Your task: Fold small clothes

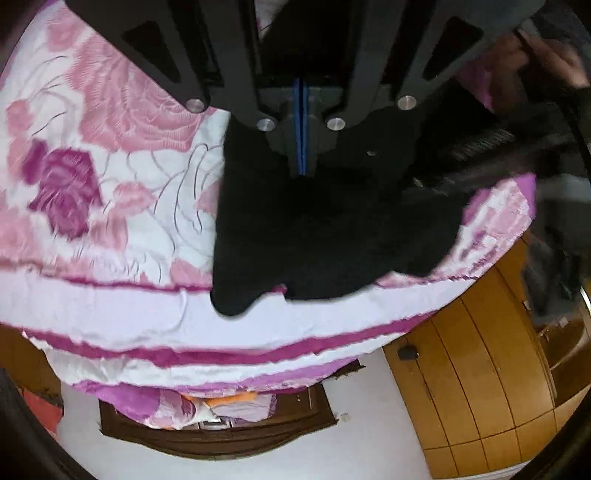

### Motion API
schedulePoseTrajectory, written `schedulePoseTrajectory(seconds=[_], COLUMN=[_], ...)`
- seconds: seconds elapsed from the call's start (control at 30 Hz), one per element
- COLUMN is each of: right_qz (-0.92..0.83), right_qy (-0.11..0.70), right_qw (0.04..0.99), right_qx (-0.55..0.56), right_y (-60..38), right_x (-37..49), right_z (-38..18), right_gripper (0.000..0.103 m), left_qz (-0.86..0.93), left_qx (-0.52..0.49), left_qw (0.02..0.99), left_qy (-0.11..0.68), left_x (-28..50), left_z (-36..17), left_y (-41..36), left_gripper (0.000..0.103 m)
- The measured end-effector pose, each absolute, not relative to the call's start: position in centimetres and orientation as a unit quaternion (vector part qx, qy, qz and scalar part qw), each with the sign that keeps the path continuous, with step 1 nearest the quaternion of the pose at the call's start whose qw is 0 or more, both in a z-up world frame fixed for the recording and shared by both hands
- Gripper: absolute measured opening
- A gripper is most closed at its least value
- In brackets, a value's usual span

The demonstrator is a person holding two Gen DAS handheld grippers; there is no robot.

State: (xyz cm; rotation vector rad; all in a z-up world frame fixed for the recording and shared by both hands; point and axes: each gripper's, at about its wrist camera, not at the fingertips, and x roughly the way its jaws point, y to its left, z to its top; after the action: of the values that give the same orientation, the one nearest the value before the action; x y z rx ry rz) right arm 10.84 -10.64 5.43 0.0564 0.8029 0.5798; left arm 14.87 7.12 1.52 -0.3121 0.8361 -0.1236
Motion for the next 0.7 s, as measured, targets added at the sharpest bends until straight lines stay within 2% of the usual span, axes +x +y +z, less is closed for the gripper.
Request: schedulePoseTrajectory(seconds=[0.07, 0.17, 0.37, 0.7], right_qz=[0.285, 0.273, 0.274, 0.259], right_qy=[0.372, 0.401, 0.428, 0.429], right_qw=[0.883, 0.874, 0.861, 0.865], right_qx=[0.024, 0.000, 0.038, -0.025], right_y=[-10.5, -9.9, -10.6, -9.1], right_x=[10.2, 10.2, 11.5, 11.0], right_z=[6.4, 5.1, 2.8, 4.4], right_gripper=[0.000, 0.000, 0.000, 0.000], left_qz=[-0.062, -0.068, -0.063, -0.066], left_qx=[-0.153, -0.170, -0.153, -0.150], left_qw=[0.900, 0.893, 0.894, 0.906], left_qy=[0.404, 0.410, 0.418, 0.390], left_x=[14.9, 15.1, 15.4, 14.6], left_z=[1.4, 1.1, 0.7, 1.3], left_y=[7.2, 7.6, 7.1, 7.0], left_gripper=[0.000, 0.000, 0.000, 0.000])
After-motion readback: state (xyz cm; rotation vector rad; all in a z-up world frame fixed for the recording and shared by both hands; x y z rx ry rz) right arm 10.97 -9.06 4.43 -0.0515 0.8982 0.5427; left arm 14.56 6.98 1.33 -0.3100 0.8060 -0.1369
